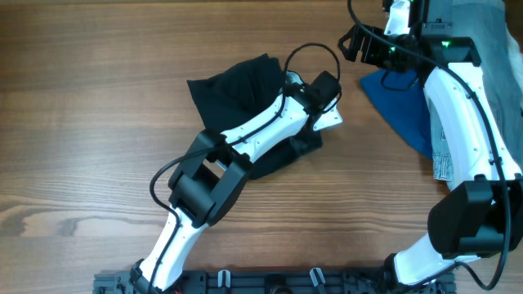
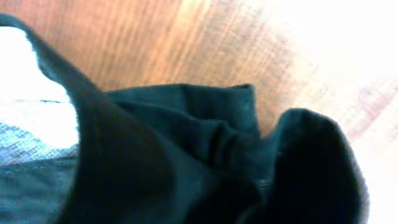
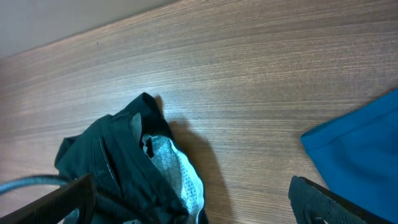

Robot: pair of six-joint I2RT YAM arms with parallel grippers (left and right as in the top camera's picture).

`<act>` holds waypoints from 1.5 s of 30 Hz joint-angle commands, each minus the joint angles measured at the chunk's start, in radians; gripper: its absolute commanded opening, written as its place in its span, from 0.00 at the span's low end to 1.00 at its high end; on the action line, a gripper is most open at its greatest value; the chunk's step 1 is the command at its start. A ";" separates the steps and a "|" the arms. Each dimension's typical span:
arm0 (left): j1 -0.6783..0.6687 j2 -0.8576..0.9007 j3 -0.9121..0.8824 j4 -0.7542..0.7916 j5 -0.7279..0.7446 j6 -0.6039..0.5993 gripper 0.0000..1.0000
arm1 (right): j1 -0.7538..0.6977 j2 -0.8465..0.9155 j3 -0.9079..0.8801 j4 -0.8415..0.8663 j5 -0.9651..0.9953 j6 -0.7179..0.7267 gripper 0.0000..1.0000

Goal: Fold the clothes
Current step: 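Carry the folded shorts to the upper-left table corner with the left gripper, then press the shorts flat at the upper-left corner and release the left gripper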

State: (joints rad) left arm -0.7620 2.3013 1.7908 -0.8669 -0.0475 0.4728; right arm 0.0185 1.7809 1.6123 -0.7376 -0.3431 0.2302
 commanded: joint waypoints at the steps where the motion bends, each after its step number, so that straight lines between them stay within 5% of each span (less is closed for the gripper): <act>1: 0.058 0.099 -0.007 0.059 -0.085 0.021 0.23 | 0.000 0.011 0.003 0.004 0.006 -0.013 1.00; 5: 0.174 0.117 -0.007 0.166 -0.085 0.001 0.04 | 0.000 0.011 0.003 0.003 0.006 -0.021 0.98; 8: 0.322 0.117 -0.007 0.355 -0.085 -0.113 0.04 | 0.000 0.011 0.002 0.004 0.006 -0.021 0.95; 13: 0.568 0.133 -0.007 0.673 -0.069 -0.134 0.04 | 0.000 0.011 0.003 0.011 0.006 -0.021 0.94; 18: 0.761 0.267 -0.007 0.868 -0.028 0.052 0.04 | 0.001 0.011 0.003 0.031 0.006 -0.020 0.94; 24: 0.829 0.347 -0.007 0.914 -0.025 0.300 0.04 | 0.001 0.011 0.003 0.045 0.005 -0.018 0.91; 26: 0.824 0.340 -0.007 0.947 -0.053 0.301 0.61 | 0.001 0.011 0.003 0.044 0.005 -0.018 0.91; 27: 0.818 0.329 -0.007 0.965 -0.078 0.274 1.00 | 0.001 0.011 0.002 0.042 0.005 -0.018 0.91; 33: 0.778 0.126 -0.006 0.930 -0.146 -0.014 1.00 | 0.001 0.011 0.003 0.032 0.005 0.006 0.93; 39: 0.765 -0.220 -0.006 0.608 -0.059 -0.414 1.00 | 0.001 0.011 0.002 0.030 0.005 0.008 0.97; 45: 0.771 -0.338 -0.007 0.257 -0.013 -0.467 1.00 | 0.001 0.011 0.003 0.016 0.005 0.004 1.00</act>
State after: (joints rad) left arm 0.0010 1.9621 1.7908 -0.4759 -0.0944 0.0570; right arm 0.0185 1.7809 1.6123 -0.7139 -0.3431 0.2310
